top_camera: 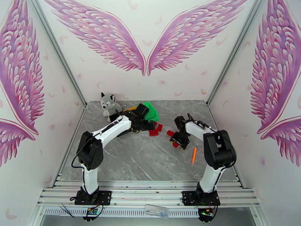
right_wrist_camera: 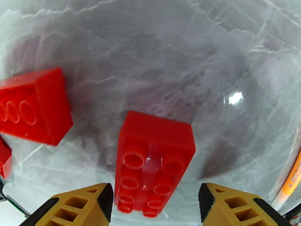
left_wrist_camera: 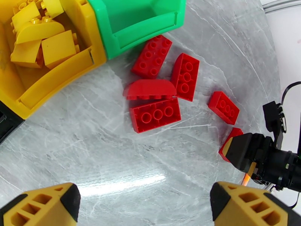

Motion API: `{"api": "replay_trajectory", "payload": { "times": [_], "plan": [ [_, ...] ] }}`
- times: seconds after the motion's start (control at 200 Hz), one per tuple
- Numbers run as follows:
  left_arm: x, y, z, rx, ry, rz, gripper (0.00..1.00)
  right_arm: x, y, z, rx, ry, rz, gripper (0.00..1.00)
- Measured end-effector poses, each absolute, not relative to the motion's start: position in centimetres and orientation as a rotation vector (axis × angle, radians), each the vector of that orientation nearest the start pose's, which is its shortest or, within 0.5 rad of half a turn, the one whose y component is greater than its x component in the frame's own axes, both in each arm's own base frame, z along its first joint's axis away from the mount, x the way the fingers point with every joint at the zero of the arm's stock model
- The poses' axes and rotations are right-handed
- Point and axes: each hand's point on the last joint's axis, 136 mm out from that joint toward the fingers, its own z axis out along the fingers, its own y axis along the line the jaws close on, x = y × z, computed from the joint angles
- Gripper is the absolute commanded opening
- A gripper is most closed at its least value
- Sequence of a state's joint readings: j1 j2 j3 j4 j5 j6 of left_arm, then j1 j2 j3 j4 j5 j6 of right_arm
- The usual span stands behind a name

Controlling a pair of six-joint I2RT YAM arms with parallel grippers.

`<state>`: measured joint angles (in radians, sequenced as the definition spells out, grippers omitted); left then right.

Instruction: Sort the legos into containers by color

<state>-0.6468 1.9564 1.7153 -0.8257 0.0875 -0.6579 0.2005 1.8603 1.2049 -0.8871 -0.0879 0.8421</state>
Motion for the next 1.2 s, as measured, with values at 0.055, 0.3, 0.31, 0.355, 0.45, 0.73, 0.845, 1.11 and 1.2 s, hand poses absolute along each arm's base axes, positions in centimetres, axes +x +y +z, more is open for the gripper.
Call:
{"api": "replay_trajectory", "payload": {
  "times": [0.055, 0.3, 0.31, 0.355, 0.45, 0.73, 0.845, 1.11, 1.2],
  "plan": [
    [38.2, -30.6, 14.3, 0.013, 2.746, -0.526, 0.96, 32.5, 8.0, 1.8, 0.997, 2.996, 0.138, 0.60],
    [38.9, -30.0, 14.4, -0.019, 2.751, -0.554, 0.96, 32.8, 7.9, 1.6, 1.015, 2.979, 0.134, 0.41],
    [38.9, -29.9, 14.4, -0.021, 2.751, -0.555, 0.96, 32.8, 7.9, 1.6, 1.019, 2.976, 0.134, 0.41],
    [39.1, -29.8, 14.4, -0.033, 2.750, -0.568, 0.96, 32.8, 7.9, 1.6, 1.019, 2.975, 0.136, 0.39],
    [39.7, -29.6, 14.7, -0.060, 2.741, -0.613, 0.97, 33.0, 8.0, 2.0, 1.022, 2.961, 0.148, 0.36],
    [42.6, -31.0, 15.0, -0.166, 2.697, -0.883, 0.97, 35.9, 11.3, 4.9, 0.956, 2.856, 0.487, 0.32],
    [44.1, -31.7, 15.0, -0.228, 2.666, -1.019, 0.97, 37.6, 14.0, 5.9, 0.912, 2.820, 0.679, 0.32],
    [48.9, -30.8, 17.4, -0.430, 2.491, -1.289, 0.97, 45.7, 20.3, 9.8, 0.797, 2.651, 1.088, 0.34],
    [50.2, -30.1, 18.5, -0.472, 2.429, -1.341, 0.97, 48.6, 21.7, 10.6, 0.788, 2.596, 1.186, 0.37]
  ]
}}
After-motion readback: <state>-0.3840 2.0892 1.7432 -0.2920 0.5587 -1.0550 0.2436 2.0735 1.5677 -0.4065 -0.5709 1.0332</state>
